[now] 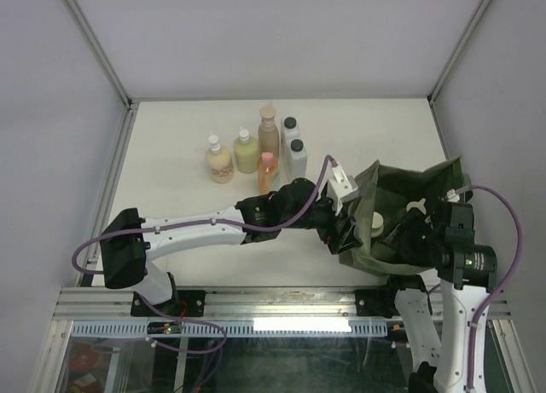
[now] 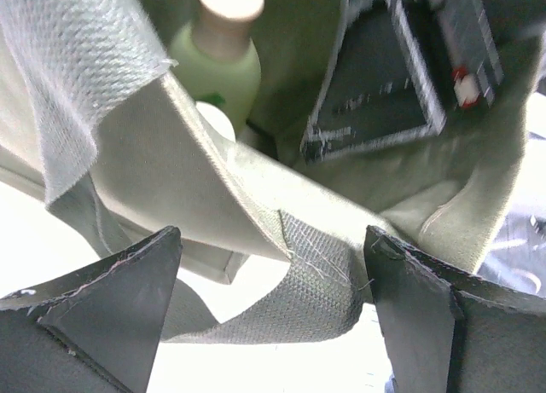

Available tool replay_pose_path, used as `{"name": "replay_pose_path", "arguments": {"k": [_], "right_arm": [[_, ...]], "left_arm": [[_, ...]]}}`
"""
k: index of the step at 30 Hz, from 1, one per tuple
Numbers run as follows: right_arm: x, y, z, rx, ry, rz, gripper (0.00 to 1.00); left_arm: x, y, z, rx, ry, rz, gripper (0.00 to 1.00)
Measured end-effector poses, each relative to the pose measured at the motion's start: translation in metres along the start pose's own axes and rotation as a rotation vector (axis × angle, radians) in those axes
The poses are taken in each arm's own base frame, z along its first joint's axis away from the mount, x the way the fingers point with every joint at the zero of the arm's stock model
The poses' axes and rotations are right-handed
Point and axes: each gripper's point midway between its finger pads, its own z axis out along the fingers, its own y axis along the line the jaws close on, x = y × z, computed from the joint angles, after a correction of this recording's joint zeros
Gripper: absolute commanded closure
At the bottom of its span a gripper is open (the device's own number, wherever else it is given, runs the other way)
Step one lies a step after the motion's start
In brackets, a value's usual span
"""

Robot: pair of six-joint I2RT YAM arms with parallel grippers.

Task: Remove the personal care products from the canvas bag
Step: Adjust the canvas bag at the center of the board.

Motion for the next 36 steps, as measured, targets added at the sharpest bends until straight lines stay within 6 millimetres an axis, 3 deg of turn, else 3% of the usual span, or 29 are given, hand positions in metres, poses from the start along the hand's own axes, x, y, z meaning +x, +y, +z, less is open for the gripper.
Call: {"name": "replay_pose_path", "arguments": {"k": [4, 12, 21, 25, 31, 36], "right_arm": [[-0.001, -0.007, -0.003, 0.019, -0.043, 0.003, 0.29], [-0.026, -0.023, -0.023, 0.108, -0.238, 0.051, 0.2], [-0.059, -0.015, 0.01, 0.166, -0.219, 0.055, 0.07], [-0.055, -0.008, 0.018, 0.14, -0.151, -0.004, 0.13], [-0.034, 0.013, 0.026, -0.009, -0.01, -0.136, 0.23], [-0.018, 0.007, 0.044, -0.019, 0.075, -0.148, 0.25]], "left_arm": [[0.037, -0.01, 0.003, 0.011, 0.079, 0.048, 0.13], [0.06, -0.035, 0.014, 0.031, 0.112, 0.133, 0.14], [0.063, -0.03, 0.017, 0.014, 0.101, 0.162, 0.13], [0.065, -0.029, 0.021, 0.019, 0.105, 0.186, 0.13], [0.064, -0.026, 0.02, 0.01, 0.105, 0.207, 0.13], [0.06, -0.023, 0.014, -0.012, 0.103, 0.227, 0.13]]}}
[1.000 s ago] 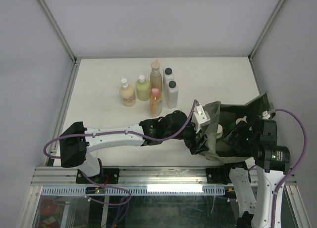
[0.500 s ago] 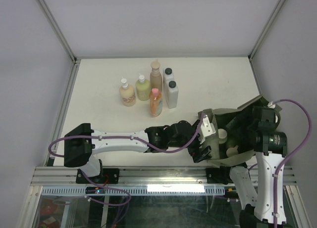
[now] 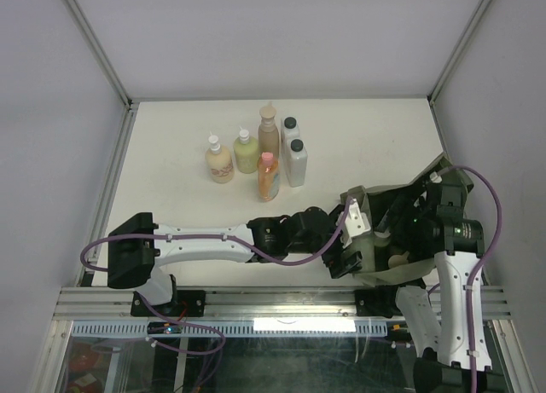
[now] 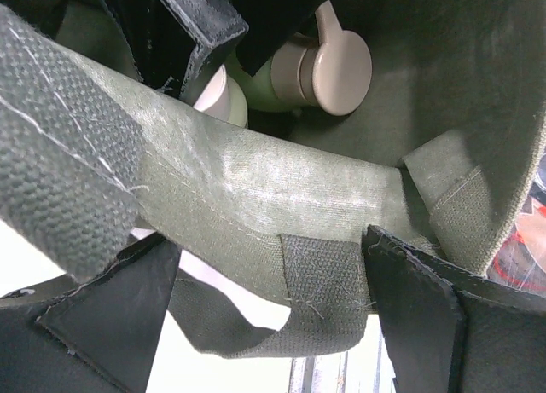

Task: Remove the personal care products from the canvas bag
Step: Adjust the canvas bag at the center of the board.

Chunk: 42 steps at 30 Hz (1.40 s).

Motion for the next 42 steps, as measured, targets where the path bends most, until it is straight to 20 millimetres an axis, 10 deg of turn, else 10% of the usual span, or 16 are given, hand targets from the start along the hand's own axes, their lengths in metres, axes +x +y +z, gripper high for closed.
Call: {"name": "replay_pose_path", "arguments": {"k": [17, 27, 42], "right_arm": [[0.002, -0.002, 0.031, 0.172, 0.09, -0.139, 0.32], [-0.006, -0.004, 0.032, 0.242, 0.075, -0.171, 1.0], [-0.012, 0.014, 0.004, 0.164, 0.064, -0.244, 1.0]], "left_arm": [[0.001, 0.008, -0.005, -0.032, 0.025, 0.026, 0.12], [-0.002, 0.011, -0.007, -0.046, 0.035, 0.043, 0.1], [-0.035, 0.034, -0.008, -0.115, 0.022, 0.034, 0.01]]}}
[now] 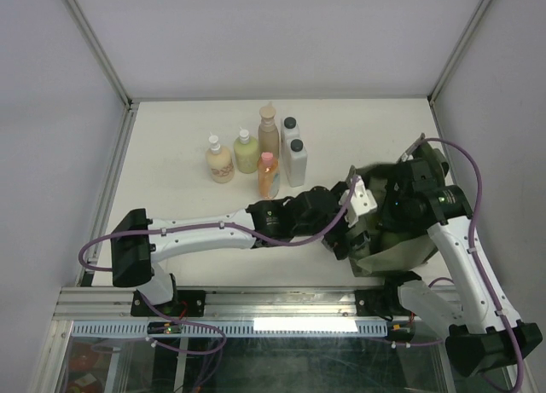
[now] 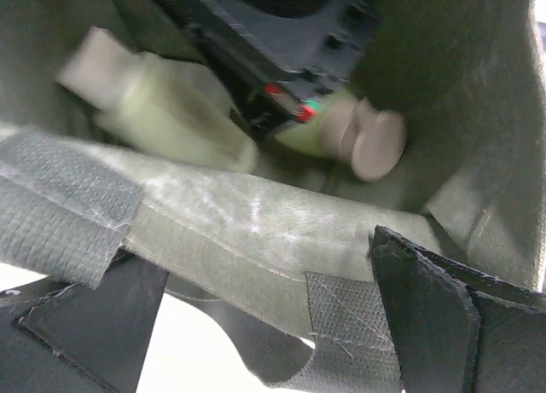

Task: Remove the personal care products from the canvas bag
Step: Adjust the canvas bag at the center of the board.

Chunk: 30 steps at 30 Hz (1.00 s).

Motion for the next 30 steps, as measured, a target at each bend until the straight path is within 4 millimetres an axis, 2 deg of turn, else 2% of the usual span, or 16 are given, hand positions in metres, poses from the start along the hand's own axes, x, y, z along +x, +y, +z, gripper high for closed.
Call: {"name": "replay_pose_path", "arguments": {"k": [4, 7, 9, 13, 15, 19, 21, 23, 26, 30], "right_arm": [[-0.013, 0.007, -0.012, -0.033, -0.061, -0.007, 1.0], [-0.02, 0.01, -0.018, -0.049, -0.088, -0.011, 1.0], [-0.022, 0.011, -0.019, -0.052, -0.095, -0.015, 1.0], [-0.024, 0.013, -0.02, -0.065, -0.11, -0.016, 1.0], [-0.024, 0.013, -0.021, -0.074, -0.127, -0.012, 0.89], [-0.02, 0.008, -0.025, -0.09, -0.196, 0.036, 0.63], [-0.017, 0.006, -0.023, -0.107, -0.235, 0.063, 0.53], [-0.016, 0.004, -0.02, -0.119, -0.271, 0.088, 0.38], [-0.019, -0.003, -0.014, -0.091, -0.301, 0.138, 0.26], [-0.025, -0.003, -0.014, -0.097, -0.351, 0.202, 0.18]], "left_arm": [[-0.024, 0.037, -0.005, -0.069, -0.049, -0.079, 0.01], [-0.042, 0.068, -0.016, -0.125, -0.101, -0.128, 0.01], [-0.052, 0.078, -0.025, -0.142, -0.131, -0.144, 0.01], [-0.072, 0.065, -0.029, -0.067, -0.199, -0.166, 0.01], [-0.072, 0.056, -0.025, -0.027, -0.206, -0.19, 0.01], [-0.057, 0.048, -0.006, 0.023, -0.173, -0.227, 0.01], [-0.04, 0.046, 0.008, 0.039, -0.13, -0.24, 0.01], [-0.022, 0.044, 0.02, 0.051, -0.082, -0.249, 0.01], [-0.001, 0.04, 0.03, 0.07, -0.022, -0.255, 0.01], [0.01, 0.037, 0.034, 0.078, 0.008, -0.235, 0.01]]}}
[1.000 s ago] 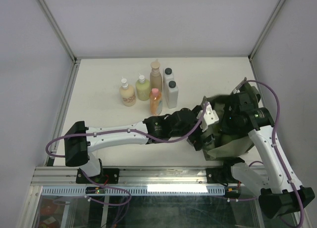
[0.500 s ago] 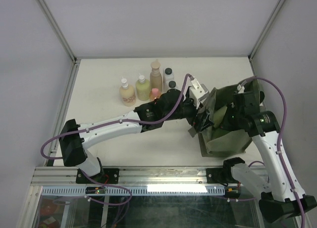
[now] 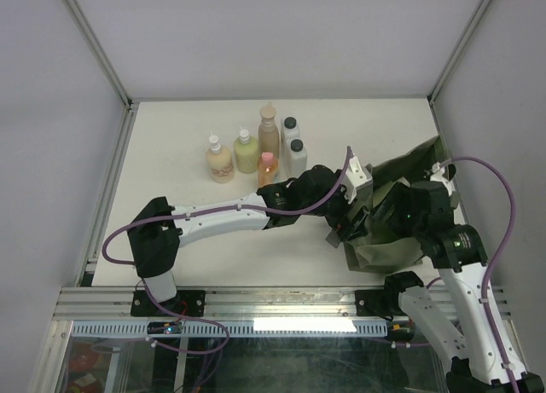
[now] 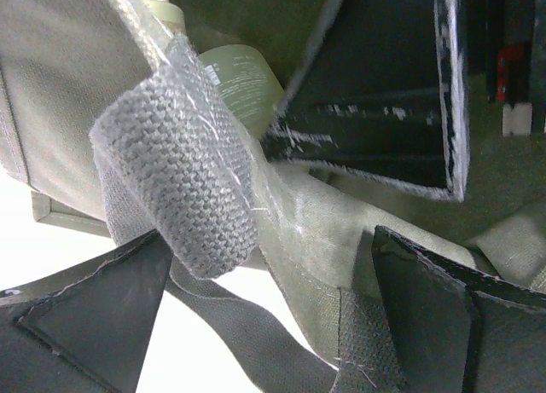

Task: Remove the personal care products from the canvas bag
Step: Adjust the canvas bag at the center of the board.

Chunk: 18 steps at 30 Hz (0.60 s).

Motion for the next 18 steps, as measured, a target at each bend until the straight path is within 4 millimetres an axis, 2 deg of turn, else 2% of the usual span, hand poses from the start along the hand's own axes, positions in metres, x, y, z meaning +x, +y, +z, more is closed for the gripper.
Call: {"name": "replay_pose_path", "arguments": {"k": [5, 12, 18], "right_arm": [[-0.017, -0.006, 0.001, 0.031, -0.108, 0.061, 0.14], [-0.042, -0.005, 0.039, 0.117, -0.155, 0.06, 0.12], [-0.051, -0.024, 0.06, 0.176, -0.15, 0.15, 0.13]], "left_arm": [[0.016, -0.007, 0.002, 0.02, 0.031, 0.034, 0.01], [0.03, -0.011, 0.003, 0.038, 0.061, 0.08, 0.01], [0.035, -0.017, 0.004, 0.053, 0.079, 0.121, 0.01]]}}
